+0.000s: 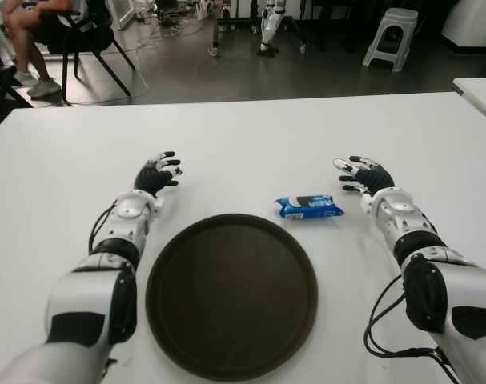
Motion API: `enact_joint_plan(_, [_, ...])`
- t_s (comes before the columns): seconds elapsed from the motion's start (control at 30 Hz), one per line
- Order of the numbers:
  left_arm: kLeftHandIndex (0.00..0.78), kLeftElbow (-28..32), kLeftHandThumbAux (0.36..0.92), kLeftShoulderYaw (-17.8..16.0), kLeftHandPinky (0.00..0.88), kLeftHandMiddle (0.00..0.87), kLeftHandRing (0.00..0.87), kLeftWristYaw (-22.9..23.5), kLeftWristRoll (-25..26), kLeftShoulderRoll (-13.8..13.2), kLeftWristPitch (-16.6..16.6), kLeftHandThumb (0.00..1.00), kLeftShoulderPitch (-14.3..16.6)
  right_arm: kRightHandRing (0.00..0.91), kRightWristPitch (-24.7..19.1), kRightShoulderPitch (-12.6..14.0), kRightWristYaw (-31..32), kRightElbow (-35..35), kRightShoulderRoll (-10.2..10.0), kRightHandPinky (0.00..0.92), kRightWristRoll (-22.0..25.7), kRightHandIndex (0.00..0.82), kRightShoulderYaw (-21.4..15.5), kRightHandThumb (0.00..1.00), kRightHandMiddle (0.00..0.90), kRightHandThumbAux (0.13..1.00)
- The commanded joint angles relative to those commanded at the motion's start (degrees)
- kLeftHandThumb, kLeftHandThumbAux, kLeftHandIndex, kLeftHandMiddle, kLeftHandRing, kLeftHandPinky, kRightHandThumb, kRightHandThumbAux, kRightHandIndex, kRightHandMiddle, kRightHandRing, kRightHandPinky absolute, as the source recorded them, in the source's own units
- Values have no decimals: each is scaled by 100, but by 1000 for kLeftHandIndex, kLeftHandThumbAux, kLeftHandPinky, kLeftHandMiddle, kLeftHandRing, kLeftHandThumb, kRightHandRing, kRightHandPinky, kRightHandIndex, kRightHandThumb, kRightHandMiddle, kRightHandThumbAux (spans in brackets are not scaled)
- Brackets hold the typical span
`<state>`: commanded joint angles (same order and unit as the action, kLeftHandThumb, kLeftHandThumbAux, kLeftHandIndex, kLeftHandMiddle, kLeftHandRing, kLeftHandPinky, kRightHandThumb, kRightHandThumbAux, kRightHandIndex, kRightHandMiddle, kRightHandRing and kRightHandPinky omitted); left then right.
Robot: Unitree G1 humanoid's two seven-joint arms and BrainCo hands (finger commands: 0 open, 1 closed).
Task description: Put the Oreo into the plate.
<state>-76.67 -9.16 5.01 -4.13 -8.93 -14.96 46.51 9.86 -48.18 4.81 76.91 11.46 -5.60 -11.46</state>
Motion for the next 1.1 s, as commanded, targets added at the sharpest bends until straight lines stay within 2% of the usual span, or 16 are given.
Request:
enact_joint_plan(0.27, [175,-6,709,24,294,227,258,18,1,9,8,0,-1,252,467,74,30,16,77,243,-263,178,296,0,236,707])
enact_joint_plan(0.63, [177,-7,714,29,284,229,257,78,18,22,58,0,23,177,673,-33,128,-30,133,136,-347,147,447,0,183,699])
enact_joint_plan(0.83, [175,-5,715,15,278,227,252,101,36,24,83,0,33,124,967,-254,287,-272,258,82,-710,108,974,0,137,713])
enact_joint_plan(1.1, [178,5,733,-25,308,232,265,95,76,38,57,0,27,66,1494,-216,620,-475,509,41,-992,44,1432,0,73,690])
